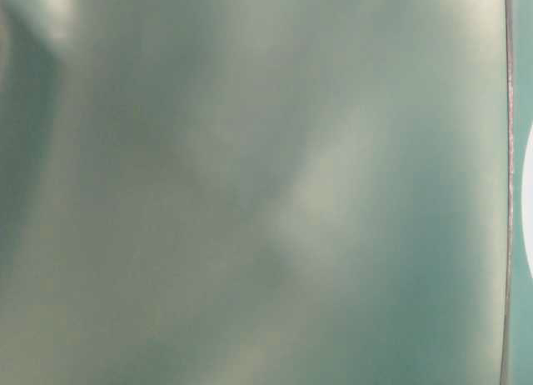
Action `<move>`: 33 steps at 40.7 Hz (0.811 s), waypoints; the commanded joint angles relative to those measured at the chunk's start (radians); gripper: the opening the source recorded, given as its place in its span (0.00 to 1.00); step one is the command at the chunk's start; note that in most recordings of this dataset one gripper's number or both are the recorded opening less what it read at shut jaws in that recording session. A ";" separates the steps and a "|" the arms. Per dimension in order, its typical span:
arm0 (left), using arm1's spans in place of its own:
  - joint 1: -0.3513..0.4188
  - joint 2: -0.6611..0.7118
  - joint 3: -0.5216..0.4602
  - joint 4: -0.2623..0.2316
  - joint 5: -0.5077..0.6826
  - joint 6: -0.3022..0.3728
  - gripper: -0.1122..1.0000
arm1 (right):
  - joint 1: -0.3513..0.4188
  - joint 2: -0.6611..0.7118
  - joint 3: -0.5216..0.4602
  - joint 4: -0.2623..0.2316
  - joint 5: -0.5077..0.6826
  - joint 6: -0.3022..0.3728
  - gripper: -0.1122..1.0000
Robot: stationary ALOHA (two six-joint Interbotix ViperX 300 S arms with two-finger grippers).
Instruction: Scoop the yellow hexagonal prism block from the bowl with a spoon using the right arm.
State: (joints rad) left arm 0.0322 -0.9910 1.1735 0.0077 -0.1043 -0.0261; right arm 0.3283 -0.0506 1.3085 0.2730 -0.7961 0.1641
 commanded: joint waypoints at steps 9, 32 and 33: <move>0.002 0.009 -0.023 0.002 -0.005 -0.002 0.10 | 0.003 0.029 -0.009 -0.003 -0.003 -0.005 0.53; 0.002 0.009 -0.021 0.002 0.003 -0.002 0.10 | 0.003 0.040 -0.017 -0.003 -0.012 -0.041 0.53; 0.002 0.009 -0.023 0.002 0.003 -0.002 0.10 | 0.003 0.038 -0.017 -0.003 -0.012 -0.041 0.53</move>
State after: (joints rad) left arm 0.0322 -0.9910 1.1720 0.0077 -0.0966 -0.0261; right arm 0.3267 -0.0061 1.3008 0.2730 -0.7961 0.1243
